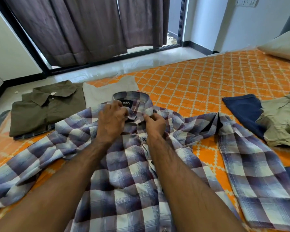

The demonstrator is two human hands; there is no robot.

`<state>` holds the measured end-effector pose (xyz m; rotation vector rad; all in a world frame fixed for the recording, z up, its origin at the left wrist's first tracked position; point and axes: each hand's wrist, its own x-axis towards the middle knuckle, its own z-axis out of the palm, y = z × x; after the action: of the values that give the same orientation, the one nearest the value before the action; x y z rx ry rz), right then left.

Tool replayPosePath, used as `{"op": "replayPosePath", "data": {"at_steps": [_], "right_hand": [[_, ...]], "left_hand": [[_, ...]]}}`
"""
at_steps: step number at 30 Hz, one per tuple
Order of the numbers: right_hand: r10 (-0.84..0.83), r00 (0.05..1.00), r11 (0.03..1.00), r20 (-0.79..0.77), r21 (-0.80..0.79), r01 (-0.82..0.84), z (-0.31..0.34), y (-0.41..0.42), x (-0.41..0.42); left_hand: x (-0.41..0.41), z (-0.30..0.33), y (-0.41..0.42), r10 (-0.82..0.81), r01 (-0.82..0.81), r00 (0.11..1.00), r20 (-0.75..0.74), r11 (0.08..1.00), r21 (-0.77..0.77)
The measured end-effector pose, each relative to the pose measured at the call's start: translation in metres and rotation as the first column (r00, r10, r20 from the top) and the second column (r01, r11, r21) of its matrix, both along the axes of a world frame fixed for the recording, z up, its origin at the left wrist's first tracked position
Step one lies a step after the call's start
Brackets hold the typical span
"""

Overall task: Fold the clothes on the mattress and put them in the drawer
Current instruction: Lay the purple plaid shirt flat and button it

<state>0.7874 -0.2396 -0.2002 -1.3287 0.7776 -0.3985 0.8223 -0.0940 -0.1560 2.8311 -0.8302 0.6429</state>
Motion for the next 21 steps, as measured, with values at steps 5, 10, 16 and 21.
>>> {"op": "replayPosePath", "data": {"at_steps": [5, 10, 16, 21], "right_hand": [[0.032, 0.988, 0.989, 0.148, 0.136, -0.053, 0.008, -0.008, -0.026], [0.079, 0.972, 0.993, 0.221, 0.072, -0.097, 0.033, -0.011, -0.059], [0.174, 0.936, 0.982, 0.306, 0.012, -0.187, 0.085, -0.002, -0.110], [0.385, 0.879, 0.922, 0.280, -0.159, -0.353, 0.115, 0.027, -0.167]], "left_hand": [[-0.018, 0.016, 0.000, -0.079, 0.084, 0.987, -0.138, 0.996, 0.029], [-0.041, 0.033, 0.008, -0.148, -0.026, 0.864, -0.482, 0.942, -0.336], [-0.081, 0.073, 0.036, -0.235, -0.331, 0.699, -0.676, 0.731, -0.596], [-0.147, 0.088, 0.065, -0.370, -0.480, 0.587, -0.720, 0.557, -0.678]]}}
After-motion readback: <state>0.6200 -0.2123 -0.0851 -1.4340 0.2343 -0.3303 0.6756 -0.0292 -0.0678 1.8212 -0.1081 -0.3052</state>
